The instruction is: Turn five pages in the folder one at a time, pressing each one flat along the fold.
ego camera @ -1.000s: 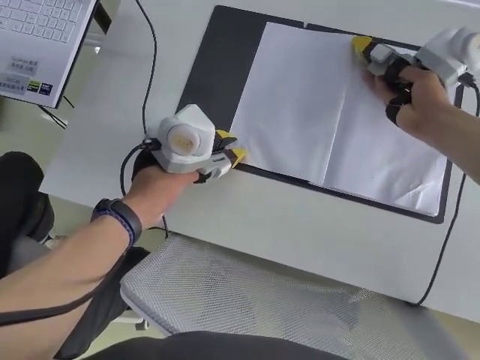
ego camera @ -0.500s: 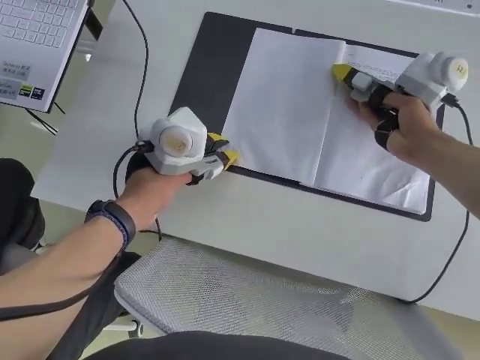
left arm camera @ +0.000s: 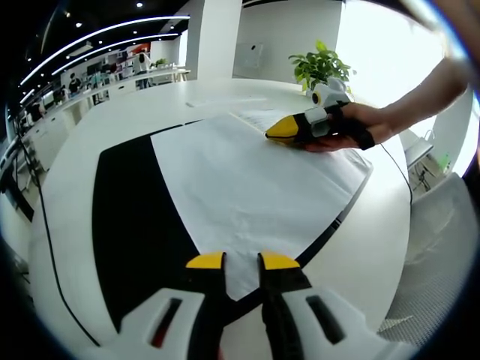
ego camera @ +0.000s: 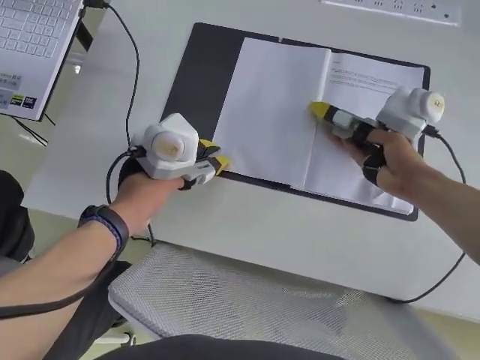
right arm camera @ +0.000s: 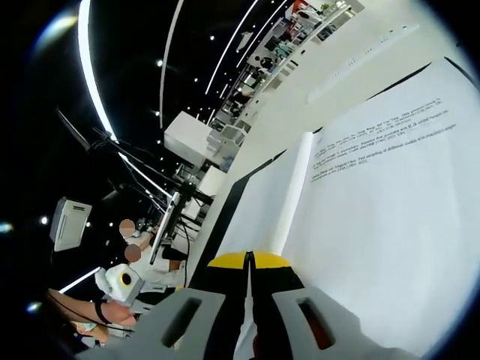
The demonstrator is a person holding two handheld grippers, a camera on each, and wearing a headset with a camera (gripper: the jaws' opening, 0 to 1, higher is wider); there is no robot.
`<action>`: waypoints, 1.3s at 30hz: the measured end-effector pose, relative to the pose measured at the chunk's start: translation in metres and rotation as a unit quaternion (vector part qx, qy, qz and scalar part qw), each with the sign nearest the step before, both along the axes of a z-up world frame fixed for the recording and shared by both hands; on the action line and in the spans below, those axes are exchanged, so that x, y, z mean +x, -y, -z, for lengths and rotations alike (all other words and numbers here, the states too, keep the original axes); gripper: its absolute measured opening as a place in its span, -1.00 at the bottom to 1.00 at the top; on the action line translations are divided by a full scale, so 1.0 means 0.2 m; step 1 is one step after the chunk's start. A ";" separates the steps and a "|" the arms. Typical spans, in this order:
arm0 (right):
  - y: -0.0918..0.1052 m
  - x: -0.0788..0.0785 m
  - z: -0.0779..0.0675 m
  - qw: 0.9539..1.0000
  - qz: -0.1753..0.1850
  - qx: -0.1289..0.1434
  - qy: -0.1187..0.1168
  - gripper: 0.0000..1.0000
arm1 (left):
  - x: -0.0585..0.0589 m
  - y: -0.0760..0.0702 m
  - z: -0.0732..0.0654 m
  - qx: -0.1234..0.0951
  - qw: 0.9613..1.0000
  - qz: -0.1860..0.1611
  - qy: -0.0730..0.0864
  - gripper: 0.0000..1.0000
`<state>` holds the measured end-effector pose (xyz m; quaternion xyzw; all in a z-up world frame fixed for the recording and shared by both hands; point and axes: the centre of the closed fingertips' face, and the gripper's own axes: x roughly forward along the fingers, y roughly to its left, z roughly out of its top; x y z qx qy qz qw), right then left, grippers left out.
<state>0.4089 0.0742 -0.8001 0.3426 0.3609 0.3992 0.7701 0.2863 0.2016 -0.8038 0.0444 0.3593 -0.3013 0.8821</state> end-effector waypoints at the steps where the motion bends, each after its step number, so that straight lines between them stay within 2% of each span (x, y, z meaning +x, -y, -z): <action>1: 0.00 -0.04 0.00 1.000 -0.005 -0.002 0.000 -1.00 | 0.00 0.00 0.00 -0.001 1.000 -0.001 0.000 -0.70; 4: -0.03 -0.16 -0.03 1.000 -0.022 -0.006 0.001 -1.00 | 0.01 0.00 0.01 -0.002 1.000 -0.003 0.001 -0.71; 7: -0.03 -0.19 -0.02 0.999 -0.034 -0.006 -0.003 -1.00 | 0.01 -0.01 0.01 -0.002 1.000 -0.005 0.004 -0.74; 8: -0.03 -0.25 -0.03 0.999 -0.037 -0.005 -0.006 -1.00 | 0.01 -0.01 0.01 -0.005 1.000 -0.008 0.003 -0.74; 9: -0.04 -0.26 -0.03 0.999 -0.038 -0.003 -0.007 -1.00 | 0.01 -0.01 0.01 -0.006 1.000 -0.009 0.003 -0.74; 12: -0.05 -0.39 -0.05 0.999 -0.048 -0.003 -0.011 -1.00 | 0.01 -0.01 0.02 -0.004 1.000 -0.006 0.004 -0.73; 19: -0.07 -0.59 -0.06 0.998 -0.065 -0.010 -0.017 -1.00 | 0.01 0.00 0.02 -0.002 1.000 -0.003 0.006 -0.71; 23: -0.07 -0.68 -0.06 0.997 -0.068 -0.008 -0.027 -1.00 | 0.00 0.00 0.02 -0.002 1.000 -0.001 0.006 -0.71; 29: -0.07 -0.75 -0.06 0.997 -0.073 -0.014 -0.031 -1.00 | 0.00 0.00 0.02 0.002 1.000 0.003 0.009 -0.70; 39: -0.05 -0.74 -0.04 0.997 -0.055 -0.016 -0.050 -1.00 | 0.00 0.00 0.02 0.003 1.000 0.004 0.010 -0.71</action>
